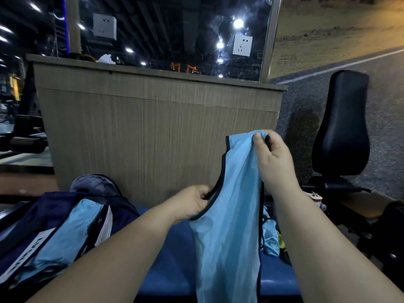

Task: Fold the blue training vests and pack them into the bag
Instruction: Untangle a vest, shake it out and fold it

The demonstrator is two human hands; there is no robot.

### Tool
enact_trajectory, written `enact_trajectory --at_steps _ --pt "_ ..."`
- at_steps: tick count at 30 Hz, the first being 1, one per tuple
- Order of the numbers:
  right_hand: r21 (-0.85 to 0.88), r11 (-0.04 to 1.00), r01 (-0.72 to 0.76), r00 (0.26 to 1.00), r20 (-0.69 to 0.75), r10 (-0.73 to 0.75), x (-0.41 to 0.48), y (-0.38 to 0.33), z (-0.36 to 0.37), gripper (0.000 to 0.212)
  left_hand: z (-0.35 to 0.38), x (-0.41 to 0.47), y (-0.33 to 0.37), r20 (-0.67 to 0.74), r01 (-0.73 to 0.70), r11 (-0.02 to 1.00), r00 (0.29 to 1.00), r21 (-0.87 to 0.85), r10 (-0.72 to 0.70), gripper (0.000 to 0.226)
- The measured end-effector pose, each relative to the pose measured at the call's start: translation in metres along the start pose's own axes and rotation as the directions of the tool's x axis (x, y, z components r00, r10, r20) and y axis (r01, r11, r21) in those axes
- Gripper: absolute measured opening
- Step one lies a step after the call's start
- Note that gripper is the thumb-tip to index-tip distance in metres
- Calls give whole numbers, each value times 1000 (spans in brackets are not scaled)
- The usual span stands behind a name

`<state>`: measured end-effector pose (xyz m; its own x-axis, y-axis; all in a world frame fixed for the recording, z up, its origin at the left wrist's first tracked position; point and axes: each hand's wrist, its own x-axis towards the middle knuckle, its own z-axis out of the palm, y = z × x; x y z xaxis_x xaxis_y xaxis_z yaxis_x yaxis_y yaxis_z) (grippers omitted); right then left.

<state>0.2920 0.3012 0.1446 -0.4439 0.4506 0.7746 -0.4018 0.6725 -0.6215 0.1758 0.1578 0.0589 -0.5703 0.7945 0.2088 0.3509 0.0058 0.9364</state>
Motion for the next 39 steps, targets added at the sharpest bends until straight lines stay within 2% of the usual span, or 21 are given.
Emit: enact_trajectory --at_steps 1,4,8,13,15,20,25,27,29,32,36,39 --pt "7 1000 -5 1000 -9 5 1 3 -3 20 -1 -2 1 27 -2 998 1000 -63 3 7" --pt "33 999 -27 999 -37 29 4 9 -9 23 -5 -7 4 70 9 990 998 -143 1 22" --pt "107 991 -85 995 -47 91 5 17 -10 26 -6 -5 2 106 27 992 994 -122 -14 2" --pt "133 986 -103 992 -61 112 6 21 -7 19 6 -1 4 131 47 987 991 -153 -27 23" --pt "130 986 -100 993 -51 107 5 22 -5 17 14 2 5 88 24 996 996 -81 -17 34" --pt "115 991 -69 997 -31 73 4 22 -5 19 23 7 8 -45 -34 969 998 243 46 31" --pt "132 985 -112 990 -76 123 8 26 -22 16 5 6 5 -50 51 838 998 543 -29 22" --pt "150 980 -133 986 -76 146 9 27 -27 16 -5 6 4 -107 91 819 994 566 -36 20" --pt "157 978 -137 985 -82 151 11 29 -30 18 -11 5 7 -127 87 879 991 468 -31 19" --pt "168 973 -161 977 -115 182 15 33 -35 20 -15 -1 18 -71 68 991 996 113 -60 25" --pt "162 969 -188 972 -112 208 23 47 -39 6 -21 -4 17 -17 86 978 996 -192 -91 28" --pt "127 965 -231 965 -93 243 28 58 -35 27 -23 0 11 -42 84 922 993 -378 -108 26"
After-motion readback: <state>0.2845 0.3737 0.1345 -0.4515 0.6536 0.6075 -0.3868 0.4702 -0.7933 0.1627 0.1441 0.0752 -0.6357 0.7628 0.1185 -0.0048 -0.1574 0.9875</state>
